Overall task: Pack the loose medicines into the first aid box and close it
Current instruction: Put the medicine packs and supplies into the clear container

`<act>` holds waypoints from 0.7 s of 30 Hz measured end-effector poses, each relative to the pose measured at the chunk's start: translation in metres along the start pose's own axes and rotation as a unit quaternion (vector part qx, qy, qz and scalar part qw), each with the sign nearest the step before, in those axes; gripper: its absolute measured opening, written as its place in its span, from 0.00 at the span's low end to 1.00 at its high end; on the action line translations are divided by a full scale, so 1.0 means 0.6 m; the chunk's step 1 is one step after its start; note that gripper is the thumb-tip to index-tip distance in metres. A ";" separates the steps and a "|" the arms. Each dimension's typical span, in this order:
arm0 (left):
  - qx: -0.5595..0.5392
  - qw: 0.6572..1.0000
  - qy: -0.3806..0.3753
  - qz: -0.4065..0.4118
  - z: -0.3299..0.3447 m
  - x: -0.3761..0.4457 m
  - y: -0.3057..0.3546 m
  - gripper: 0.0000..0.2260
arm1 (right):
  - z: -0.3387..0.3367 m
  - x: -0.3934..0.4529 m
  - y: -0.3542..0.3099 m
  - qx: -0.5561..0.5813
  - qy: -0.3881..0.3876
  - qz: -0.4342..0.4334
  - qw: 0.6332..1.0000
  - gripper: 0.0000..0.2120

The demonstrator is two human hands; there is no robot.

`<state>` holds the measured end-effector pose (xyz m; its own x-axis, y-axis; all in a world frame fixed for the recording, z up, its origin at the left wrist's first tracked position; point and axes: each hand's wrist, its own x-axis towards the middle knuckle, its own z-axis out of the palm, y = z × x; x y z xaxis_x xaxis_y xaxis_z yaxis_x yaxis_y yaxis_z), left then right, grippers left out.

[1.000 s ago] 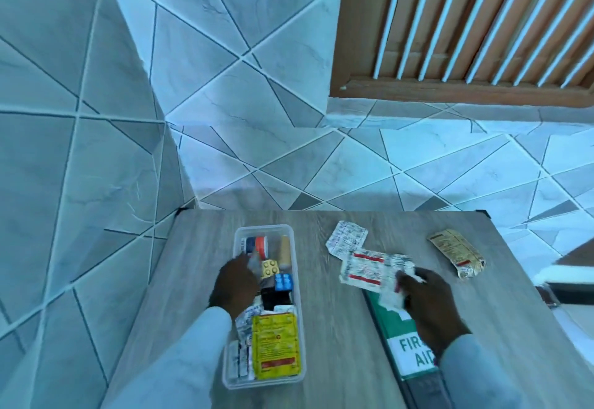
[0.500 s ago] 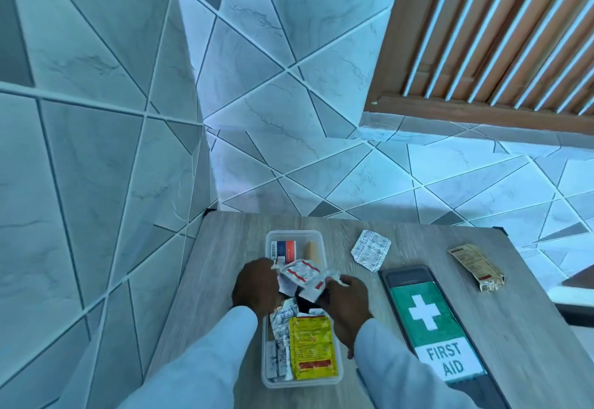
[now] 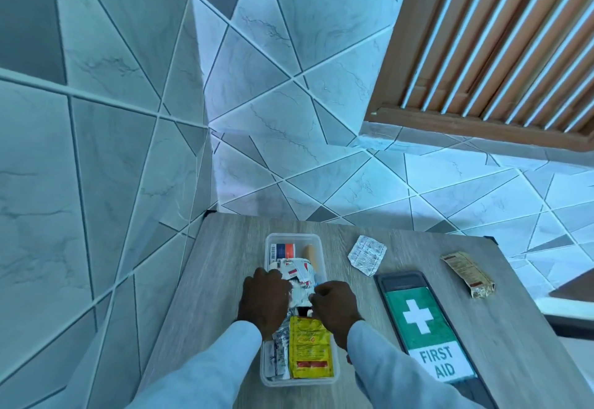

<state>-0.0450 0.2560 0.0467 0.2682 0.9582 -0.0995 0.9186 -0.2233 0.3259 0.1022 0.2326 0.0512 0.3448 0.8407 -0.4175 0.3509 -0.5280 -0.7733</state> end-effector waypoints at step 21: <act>-0.120 0.989 -0.047 -0.069 0.109 0.199 0.310 0.19 | -0.469 0.187 0.220 -0.079 0.206 0.018 0.975 0.19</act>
<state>0.1771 0.3175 0.0341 0.1801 0.9536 -0.2414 0.8563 -0.0312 0.5156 0.4322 0.2232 0.0365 0.6679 0.7194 -0.1909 0.4515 -0.5955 -0.6645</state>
